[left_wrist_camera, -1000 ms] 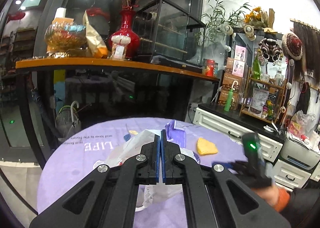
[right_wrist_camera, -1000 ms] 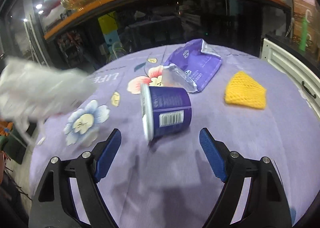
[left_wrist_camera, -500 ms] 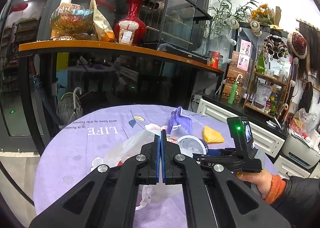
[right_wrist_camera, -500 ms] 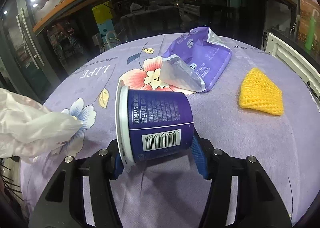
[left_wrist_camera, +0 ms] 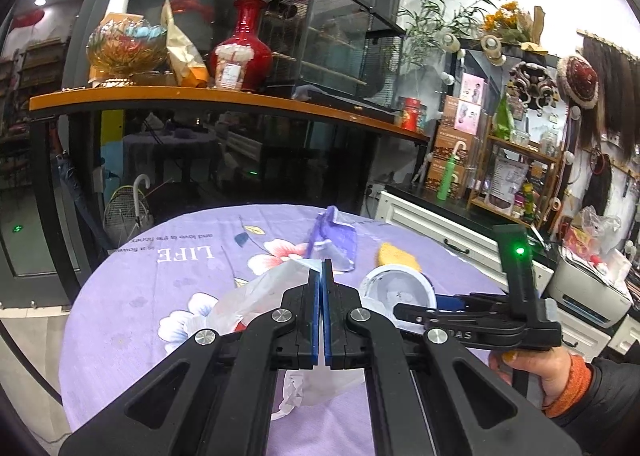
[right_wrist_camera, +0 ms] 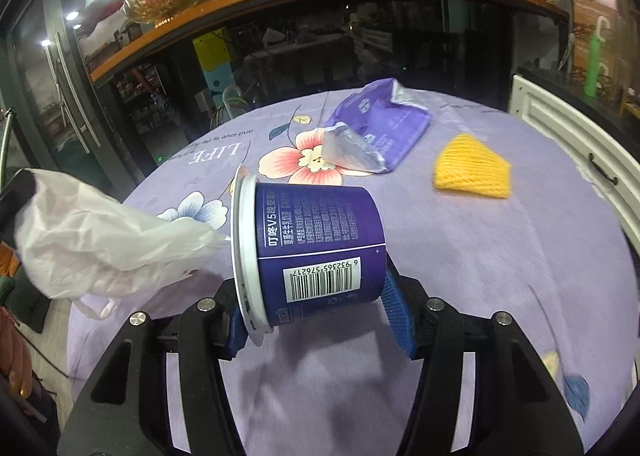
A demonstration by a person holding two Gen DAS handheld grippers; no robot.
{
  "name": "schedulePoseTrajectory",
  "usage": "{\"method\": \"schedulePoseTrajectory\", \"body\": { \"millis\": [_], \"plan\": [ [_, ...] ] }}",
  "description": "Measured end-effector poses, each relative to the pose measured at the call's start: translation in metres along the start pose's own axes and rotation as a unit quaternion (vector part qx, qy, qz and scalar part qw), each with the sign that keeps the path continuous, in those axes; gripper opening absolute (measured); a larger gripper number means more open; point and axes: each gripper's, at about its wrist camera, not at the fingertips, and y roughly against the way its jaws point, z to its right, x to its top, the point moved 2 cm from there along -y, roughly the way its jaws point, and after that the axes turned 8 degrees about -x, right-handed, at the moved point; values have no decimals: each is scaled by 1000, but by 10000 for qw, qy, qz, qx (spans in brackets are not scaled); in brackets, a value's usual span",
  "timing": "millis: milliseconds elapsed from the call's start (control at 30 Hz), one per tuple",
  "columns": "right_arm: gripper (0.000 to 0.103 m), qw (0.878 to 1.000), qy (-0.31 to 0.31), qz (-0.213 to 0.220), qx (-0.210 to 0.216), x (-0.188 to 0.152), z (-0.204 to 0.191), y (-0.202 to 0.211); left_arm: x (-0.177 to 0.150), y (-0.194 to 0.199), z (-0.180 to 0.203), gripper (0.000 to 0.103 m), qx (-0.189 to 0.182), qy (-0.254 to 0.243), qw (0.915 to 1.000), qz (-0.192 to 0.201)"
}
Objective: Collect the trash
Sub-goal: 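Grasp the blue yogurt cup rim with the right tool while the left tool holds the bag, then carry the white bag and blue cup over the black bin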
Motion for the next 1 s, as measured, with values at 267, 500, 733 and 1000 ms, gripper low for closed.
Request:
{"method": "schedulePoseTrajectory", "body": {
  "millis": [267,500,733,1000],
  "plan": [
    [56,9985,-164,332,-401,-42,32,76,-11,11,46,2,-357,-140,9992,-136],
    [56,9934,-384,627,-877,-86,67,144,-30,16,99,2,-713,-319,9964,-330],
    [56,9856,-574,864,-1334,-130,97,208,-47,16,157,2,-1163,-484,9908,-489],
    [56,9731,-1027,968,-1823,-183,135,265,-64,12,223,2,-1722,-716,9803,-653]
  ]
}}
